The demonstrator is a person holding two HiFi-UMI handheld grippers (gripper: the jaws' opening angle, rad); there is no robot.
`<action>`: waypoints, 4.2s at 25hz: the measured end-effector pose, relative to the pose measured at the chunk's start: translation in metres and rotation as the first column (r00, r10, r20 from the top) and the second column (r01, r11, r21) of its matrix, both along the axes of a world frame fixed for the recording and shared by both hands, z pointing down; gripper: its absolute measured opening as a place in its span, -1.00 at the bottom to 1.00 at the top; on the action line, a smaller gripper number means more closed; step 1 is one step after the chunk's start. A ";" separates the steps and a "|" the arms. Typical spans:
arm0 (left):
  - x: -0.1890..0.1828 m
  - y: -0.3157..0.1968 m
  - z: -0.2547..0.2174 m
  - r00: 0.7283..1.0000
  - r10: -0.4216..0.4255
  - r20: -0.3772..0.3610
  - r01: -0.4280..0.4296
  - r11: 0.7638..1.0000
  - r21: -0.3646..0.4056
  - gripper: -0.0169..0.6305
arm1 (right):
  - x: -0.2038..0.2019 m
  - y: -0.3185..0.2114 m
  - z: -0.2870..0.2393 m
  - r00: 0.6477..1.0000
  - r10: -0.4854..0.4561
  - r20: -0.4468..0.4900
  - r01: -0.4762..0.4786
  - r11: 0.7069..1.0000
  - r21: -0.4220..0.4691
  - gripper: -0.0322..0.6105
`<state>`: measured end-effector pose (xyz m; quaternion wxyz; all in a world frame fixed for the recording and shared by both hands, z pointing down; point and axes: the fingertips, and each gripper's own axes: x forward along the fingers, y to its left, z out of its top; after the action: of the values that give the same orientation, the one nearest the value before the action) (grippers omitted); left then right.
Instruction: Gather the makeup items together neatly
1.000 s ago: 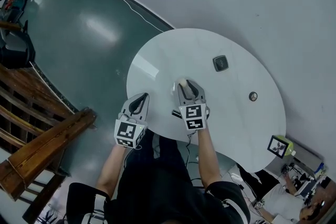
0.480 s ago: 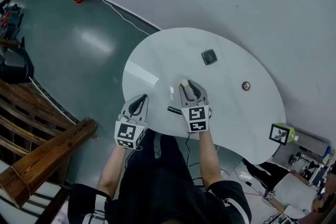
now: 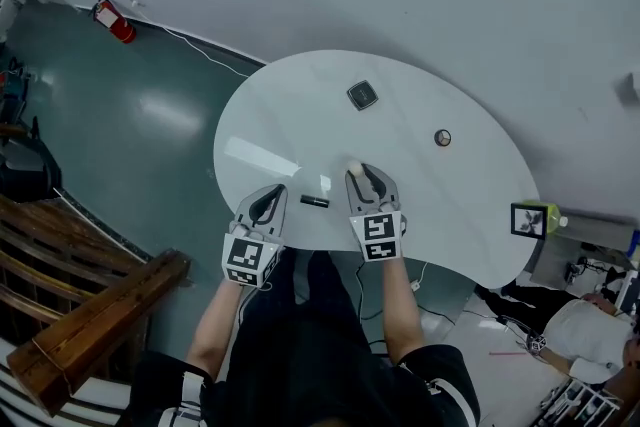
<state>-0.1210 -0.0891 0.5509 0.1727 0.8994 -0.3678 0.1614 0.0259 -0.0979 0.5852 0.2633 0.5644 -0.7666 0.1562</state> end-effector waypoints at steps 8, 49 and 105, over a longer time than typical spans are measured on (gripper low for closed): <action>0.031 0.031 0.007 0.998 0.059 0.001 -0.059 0.998 -0.011 -0.90 | 0.019 0.048 0.012 0.999 0.031 0.013 -0.031 0.999 -0.017 -0.46; 0.031 0.069 0.068 0.998 0.048 0.047 -0.042 0.993 -0.109 -0.90 | -0.013 0.102 0.098 0.996 -0.077 0.056 0.084 0.987 -0.136 -0.39; 0.027 0.046 -0.102 0.997 0.072 -0.023 -0.067 0.982 0.178 -0.90 | 0.027 0.100 -0.117 0.987 0.148 0.058 -0.158 0.958 0.240 -0.79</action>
<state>-0.0940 -0.0436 0.4487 0.0915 0.9258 -0.3465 0.1207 0.0530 0.0021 0.4679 0.1637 0.6470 -0.7391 0.0918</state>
